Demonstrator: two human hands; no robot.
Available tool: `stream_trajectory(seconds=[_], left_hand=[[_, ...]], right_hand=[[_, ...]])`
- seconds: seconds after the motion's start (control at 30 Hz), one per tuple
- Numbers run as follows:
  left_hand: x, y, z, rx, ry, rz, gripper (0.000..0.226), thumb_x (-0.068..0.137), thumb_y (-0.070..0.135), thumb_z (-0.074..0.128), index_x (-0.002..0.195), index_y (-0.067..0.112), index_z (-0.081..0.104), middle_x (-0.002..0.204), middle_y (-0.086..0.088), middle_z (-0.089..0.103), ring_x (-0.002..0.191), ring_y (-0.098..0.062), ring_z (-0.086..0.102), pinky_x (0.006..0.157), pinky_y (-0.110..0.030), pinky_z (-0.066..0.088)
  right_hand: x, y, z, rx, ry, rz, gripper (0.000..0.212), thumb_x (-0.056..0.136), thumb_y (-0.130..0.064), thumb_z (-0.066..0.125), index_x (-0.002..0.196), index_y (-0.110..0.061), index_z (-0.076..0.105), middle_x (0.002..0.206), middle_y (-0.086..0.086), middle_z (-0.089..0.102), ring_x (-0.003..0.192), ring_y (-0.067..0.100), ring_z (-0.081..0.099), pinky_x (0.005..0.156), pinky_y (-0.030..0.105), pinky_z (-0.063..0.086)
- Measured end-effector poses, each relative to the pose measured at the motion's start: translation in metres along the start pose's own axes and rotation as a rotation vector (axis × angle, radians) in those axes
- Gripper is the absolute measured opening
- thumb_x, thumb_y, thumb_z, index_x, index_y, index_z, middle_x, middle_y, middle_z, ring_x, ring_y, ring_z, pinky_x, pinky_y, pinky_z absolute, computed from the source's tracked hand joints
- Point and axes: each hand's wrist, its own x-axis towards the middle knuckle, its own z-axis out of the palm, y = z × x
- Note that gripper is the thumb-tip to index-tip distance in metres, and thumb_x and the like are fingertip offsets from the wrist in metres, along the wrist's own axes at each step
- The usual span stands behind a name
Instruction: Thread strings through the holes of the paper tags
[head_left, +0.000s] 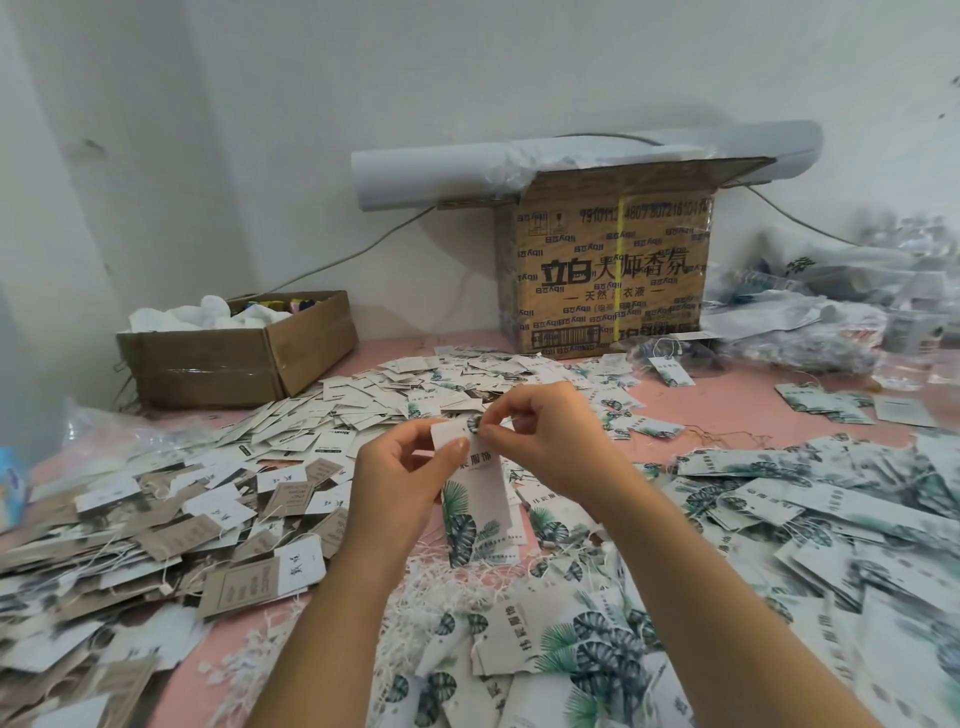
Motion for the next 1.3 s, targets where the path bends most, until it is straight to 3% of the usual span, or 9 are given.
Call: stream_trajectory(seconds=[0.33, 0.57, 0.7, 0.87, 1.03, 1.13, 1.2, 1.3], left_hand=[[-0.0015, 0.0024, 0.0003, 0.042, -0.017, 0.043, 0.006, 0.080, 0.023, 0.069, 0.085, 0.026, 0.066, 0.074, 0.011, 0.071, 0.067, -0.009, 0.068, 0.049, -0.016, 0.049], [-0.0034, 0.0039, 0.0001, 0.011, -0.040, 0.078, 0.028, 0.065, 0.044, 0.064, 0.086, 0.026, 0.067, 0.073, 0.010, 0.071, 0.066, -0.008, 0.068, 0.049, -0.016, 0.049], [-0.0036, 0.0035, 0.0016, 0.016, -0.050, 0.112, 0.024, 0.068, 0.047, 0.061, 0.083, 0.029, 0.066, 0.073, 0.015, 0.069, 0.062, 0.001, 0.064, 0.046, -0.014, 0.047], [-0.0035, 0.0021, 0.0027, 0.014, -0.034, 0.107, 0.024, 0.071, 0.050, 0.057, 0.082, 0.031, 0.066, 0.068, 0.014, 0.066, 0.055, 0.004, 0.055, 0.048, -0.014, 0.047], [-0.0027, 0.0010, 0.0002, -0.133, -0.014, -0.001, 0.024, 0.091, 0.031, 0.049, 0.080, 0.026, 0.070, 0.067, 0.008, 0.068, 0.058, -0.004, 0.060, 0.049, -0.018, 0.048], [-0.0037, 0.0007, -0.0003, -0.236, -0.060, -0.067, 0.010, 0.081, 0.025, 0.060, 0.079, 0.024, 0.071, 0.072, 0.004, 0.068, 0.062, -0.007, 0.061, 0.053, -0.022, 0.049], [-0.0040, -0.0006, 0.0002, -0.278, -0.065, -0.088, 0.014, 0.074, 0.027, 0.063, 0.084, 0.019, 0.067, 0.074, 0.003, 0.067, 0.063, -0.009, 0.061, 0.057, -0.026, 0.050], [-0.0035, -0.0012, 0.0005, -0.282, -0.063, -0.083, 0.011, 0.078, 0.022, 0.061, 0.084, 0.013, 0.063, 0.070, 0.004, 0.066, 0.059, -0.007, 0.060, 0.050, -0.021, 0.049]], right_hand=[[-0.0005, -0.0027, 0.0034, -0.033, -0.003, -0.021, 0.012, 0.084, -0.014, 0.066, 0.073, -0.019, 0.066, 0.041, -0.011, 0.035, 0.035, 0.005, 0.029, 0.040, 0.012, 0.025], [-0.0005, -0.0046, 0.0068, -0.082, 0.022, -0.031, 0.015, 0.083, -0.016, 0.064, 0.070, -0.022, 0.063, 0.032, -0.015, 0.038, 0.035, 0.005, 0.033, 0.039, 0.012, 0.025], [0.0003, -0.0044, 0.0073, -0.106, 0.053, -0.019, 0.014, 0.083, -0.018, 0.064, 0.070, -0.024, 0.063, 0.033, -0.013, 0.036, 0.036, 0.005, 0.033, 0.043, 0.018, 0.027], [0.0003, -0.0050, 0.0071, -0.111, 0.074, -0.032, 0.013, 0.083, -0.017, 0.065, 0.071, -0.022, 0.064, 0.033, -0.013, 0.036, 0.038, 0.002, 0.037, 0.040, 0.013, 0.024], [-0.0009, -0.0037, 0.0069, -0.001, 0.047, -0.039, 0.008, 0.084, -0.015, 0.065, 0.076, -0.015, 0.068, 0.034, -0.013, 0.035, 0.036, 0.005, 0.030, 0.040, 0.011, 0.023], [-0.0016, -0.0053, 0.0069, 0.031, -0.004, -0.073, 0.008, 0.085, -0.017, 0.066, 0.077, -0.017, 0.068, 0.038, -0.012, 0.033, 0.037, 0.005, 0.028, 0.041, 0.011, 0.023], [-0.0016, -0.0064, 0.0071, -0.012, -0.030, -0.104, 0.008, 0.085, -0.019, 0.066, 0.079, -0.018, 0.069, 0.037, -0.011, 0.036, 0.038, 0.005, 0.031, 0.042, 0.012, 0.024], [-0.0013, -0.0065, 0.0084, -0.070, -0.034, -0.135, 0.008, 0.085, -0.018, 0.065, 0.082, -0.015, 0.072, 0.039, -0.012, 0.038, 0.040, 0.004, 0.035, 0.044, 0.013, 0.026]])
